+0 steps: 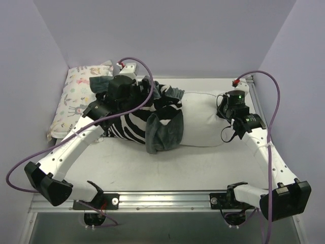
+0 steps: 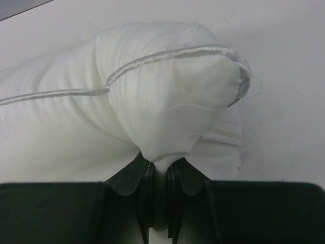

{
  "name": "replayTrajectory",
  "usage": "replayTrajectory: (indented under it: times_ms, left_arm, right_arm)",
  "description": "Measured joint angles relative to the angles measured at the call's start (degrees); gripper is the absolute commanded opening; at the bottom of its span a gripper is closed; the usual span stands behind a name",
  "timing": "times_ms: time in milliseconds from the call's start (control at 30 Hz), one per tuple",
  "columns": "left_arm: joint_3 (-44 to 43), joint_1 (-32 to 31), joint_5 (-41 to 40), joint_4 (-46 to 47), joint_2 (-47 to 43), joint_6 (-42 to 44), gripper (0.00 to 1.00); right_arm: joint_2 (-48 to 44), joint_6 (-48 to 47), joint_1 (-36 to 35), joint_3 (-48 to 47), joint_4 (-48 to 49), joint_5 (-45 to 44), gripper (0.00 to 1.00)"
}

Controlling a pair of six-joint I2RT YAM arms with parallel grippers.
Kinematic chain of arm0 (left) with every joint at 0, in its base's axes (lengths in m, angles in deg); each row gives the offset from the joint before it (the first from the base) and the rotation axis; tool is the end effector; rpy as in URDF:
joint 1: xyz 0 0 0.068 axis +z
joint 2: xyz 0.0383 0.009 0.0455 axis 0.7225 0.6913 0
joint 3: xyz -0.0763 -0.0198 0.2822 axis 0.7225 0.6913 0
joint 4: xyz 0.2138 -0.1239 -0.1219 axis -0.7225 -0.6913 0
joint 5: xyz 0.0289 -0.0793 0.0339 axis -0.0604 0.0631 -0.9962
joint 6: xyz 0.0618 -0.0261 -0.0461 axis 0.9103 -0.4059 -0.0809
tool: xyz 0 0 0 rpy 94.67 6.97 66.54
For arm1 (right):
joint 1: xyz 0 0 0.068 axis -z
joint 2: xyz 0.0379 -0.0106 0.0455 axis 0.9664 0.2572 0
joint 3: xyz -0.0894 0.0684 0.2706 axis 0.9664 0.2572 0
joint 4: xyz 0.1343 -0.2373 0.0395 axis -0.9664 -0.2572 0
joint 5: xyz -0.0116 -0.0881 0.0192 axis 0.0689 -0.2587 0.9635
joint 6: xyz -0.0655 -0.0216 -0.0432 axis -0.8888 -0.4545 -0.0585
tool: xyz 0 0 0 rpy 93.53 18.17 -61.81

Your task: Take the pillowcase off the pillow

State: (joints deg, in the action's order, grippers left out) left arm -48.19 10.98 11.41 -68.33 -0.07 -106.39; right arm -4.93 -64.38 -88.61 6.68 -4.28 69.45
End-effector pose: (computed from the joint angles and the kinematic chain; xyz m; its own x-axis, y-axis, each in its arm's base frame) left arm 0.3014 -0.1972 0.4308 -0.4964 -0.1627 -0.8527 0.2407 0.9180 -0.3152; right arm 0.3005 0.0622 0.3539 -0.3710 0.3021 -0.8781 0.0386 0.9498 0.3104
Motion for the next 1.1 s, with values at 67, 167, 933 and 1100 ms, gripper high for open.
replayTrajectory:
  times_ms: [67,167,933,1100]
  left_arm:
    - [5.66,-1.68,-1.81,1.7,-4.61,-0.87,0.86]
    - [15.47,-5.49,-3.76,4.85,-10.62,-1.99,0.87]
    - [15.72,-9.07,-16.85,8.31,-3.08,-5.81,0.0]
    - [15.47,0.57,-19.71,3.8,-7.52,-6.03,0.0]
  right_arm:
    - [0.22,0.07,0.04,-0.02,0.24,0.09,0.0]
    - [0.44,0.09,0.07,-0.04,0.52,0.37,0.0]
    - [0.33,0.37,0.94,-2.1,-1.88,0.63,0.0]
    - [1.11,2.54,7.52,-7.56,-7.78,4.81,0.0]
